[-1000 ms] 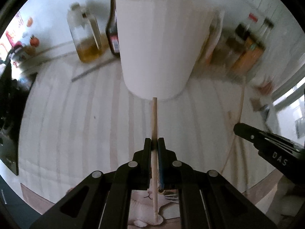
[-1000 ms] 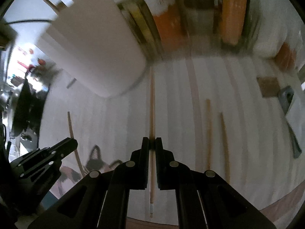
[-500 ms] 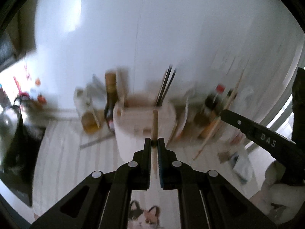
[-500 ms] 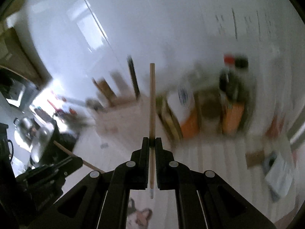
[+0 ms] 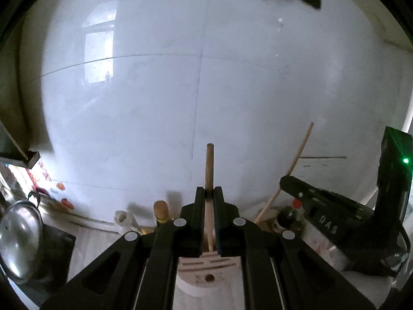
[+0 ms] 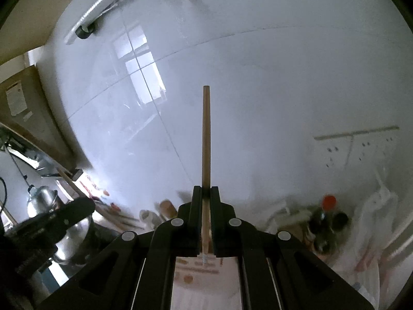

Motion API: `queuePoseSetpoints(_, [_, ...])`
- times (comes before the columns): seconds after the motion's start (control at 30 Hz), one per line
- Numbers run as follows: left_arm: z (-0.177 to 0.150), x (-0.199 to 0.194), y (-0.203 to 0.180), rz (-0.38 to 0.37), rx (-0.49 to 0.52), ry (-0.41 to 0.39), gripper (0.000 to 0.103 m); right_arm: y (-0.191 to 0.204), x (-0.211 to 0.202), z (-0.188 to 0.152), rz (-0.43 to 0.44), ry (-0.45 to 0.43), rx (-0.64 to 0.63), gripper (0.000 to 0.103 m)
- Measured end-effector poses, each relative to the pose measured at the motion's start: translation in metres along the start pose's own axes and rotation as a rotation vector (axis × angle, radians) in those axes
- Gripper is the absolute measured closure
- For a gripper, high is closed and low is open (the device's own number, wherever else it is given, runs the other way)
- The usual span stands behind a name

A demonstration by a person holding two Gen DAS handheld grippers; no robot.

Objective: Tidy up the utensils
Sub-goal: 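Lift both wooden chopsticks and insert them into the white holder, then open both tools to release the wooden chopsticks into the holder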

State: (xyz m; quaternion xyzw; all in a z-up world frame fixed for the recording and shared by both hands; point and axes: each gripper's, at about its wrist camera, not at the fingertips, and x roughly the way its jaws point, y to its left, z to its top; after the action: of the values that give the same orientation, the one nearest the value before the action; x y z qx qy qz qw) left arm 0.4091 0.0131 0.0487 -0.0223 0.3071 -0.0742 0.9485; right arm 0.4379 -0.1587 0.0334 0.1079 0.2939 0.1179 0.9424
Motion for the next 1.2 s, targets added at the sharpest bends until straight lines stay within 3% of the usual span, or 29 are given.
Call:
queuePoseSetpoints(0.43, [-0.017,0.094,0.026,0.038,0.011,0.183,0.099,0.003,0.107,-0.015,-0.045,0.102,-0.014,0.098])
queuePoseSetpoints(0.67, [-0.021,0.095,0.036,0.083,-0.030,0.220,0.090,-0.002,0.129,-0.034,-0.023,0.241,-0.008,0.096])
queuePoseSetpoints(0.7, [-0.020,0.092,0.038,0.094,-0.039,0.207,0.076,-0.003,0.127,-0.035,-0.017,0.244,-0.005,0.096])
queuePoseSetpoints(0.73, [-0.019,0.089,0.040,0.113,-0.036,0.193,0.043,-0.005,0.124,-0.036,-0.018,0.244,-0.003,0.091])
queuePoseSetpoints(0.8, [-0.019,0.083,0.043,0.162,-0.035,0.173,0.008,-0.011,0.118,-0.037,-0.014,0.236,0.022,0.078])
queuePoseSetpoints(0.9, [-0.024,0.073,0.050,0.186,-0.048,0.148,0.008,-0.023,0.100,-0.037,-0.020,0.215,0.056,0.073])
queuePoseSetpoints(0.97, [-0.033,0.068,0.053,0.198,-0.056,0.149,0.003,-0.031,0.083,-0.037,-0.034,0.203,0.079,0.067])
queuePoseSetpoints(1.07, [-0.049,0.064,0.053,0.236,-0.038,0.156,0.000,-0.045,0.057,-0.042,-0.083,0.186,0.102,0.050])
queuePoseSetpoints(1.2, [-0.083,0.059,0.049,0.235,-0.046,0.194,0.000,-0.065,0.027,-0.062,-0.148,0.186,0.124,0.048])
